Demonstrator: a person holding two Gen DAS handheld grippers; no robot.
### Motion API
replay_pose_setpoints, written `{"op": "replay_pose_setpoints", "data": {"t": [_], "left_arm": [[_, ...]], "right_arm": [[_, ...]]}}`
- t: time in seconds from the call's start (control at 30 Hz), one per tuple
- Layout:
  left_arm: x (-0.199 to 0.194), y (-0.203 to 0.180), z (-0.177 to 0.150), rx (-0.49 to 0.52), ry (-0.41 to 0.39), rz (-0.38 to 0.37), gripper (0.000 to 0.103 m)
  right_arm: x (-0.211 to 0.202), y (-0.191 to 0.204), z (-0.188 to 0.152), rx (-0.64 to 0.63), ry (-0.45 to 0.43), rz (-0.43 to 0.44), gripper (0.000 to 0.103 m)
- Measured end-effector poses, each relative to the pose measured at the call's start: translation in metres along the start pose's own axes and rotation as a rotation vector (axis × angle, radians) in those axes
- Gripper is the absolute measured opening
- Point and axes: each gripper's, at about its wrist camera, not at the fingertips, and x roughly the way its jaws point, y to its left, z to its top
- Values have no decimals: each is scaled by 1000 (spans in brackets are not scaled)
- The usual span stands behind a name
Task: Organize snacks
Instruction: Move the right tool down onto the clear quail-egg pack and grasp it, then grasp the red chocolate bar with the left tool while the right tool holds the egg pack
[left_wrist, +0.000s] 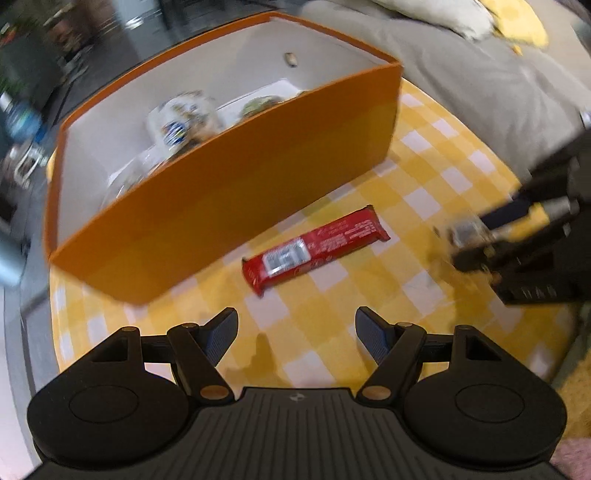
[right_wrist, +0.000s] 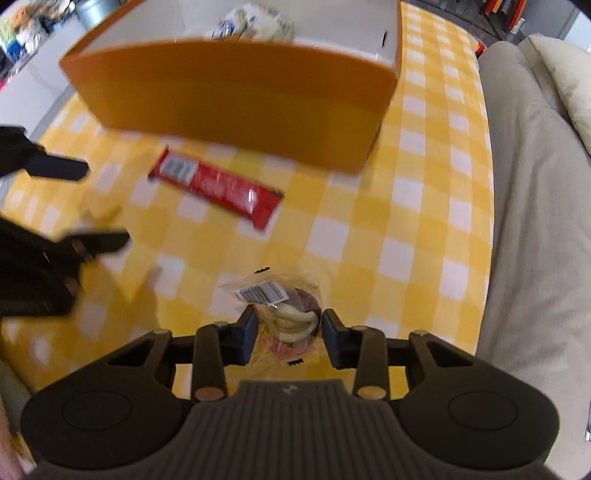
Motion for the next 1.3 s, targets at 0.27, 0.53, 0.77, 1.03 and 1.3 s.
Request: {"op": "replay_pose_setpoints", "data": {"t": [0.27,0.53,0.77,1.03,1.3], "left_arm": [[22,-21,20,312,-25,49,85],[43,-26,35,432,-1,-12,85],[64,-11,47,355,85,-117,82],[67,-1,48,254,120,-143,62],[63,19,42,38,227,-197,38]], "right_arm": [[13,-9,26,106,-54,36,35],[21,-2,25,54,-79,11,36],[21,-3,26,14,-90,19,36],[22,-1,27,-14,-88,12,37],[22,2,29,-31,-78,-5,37]]}}
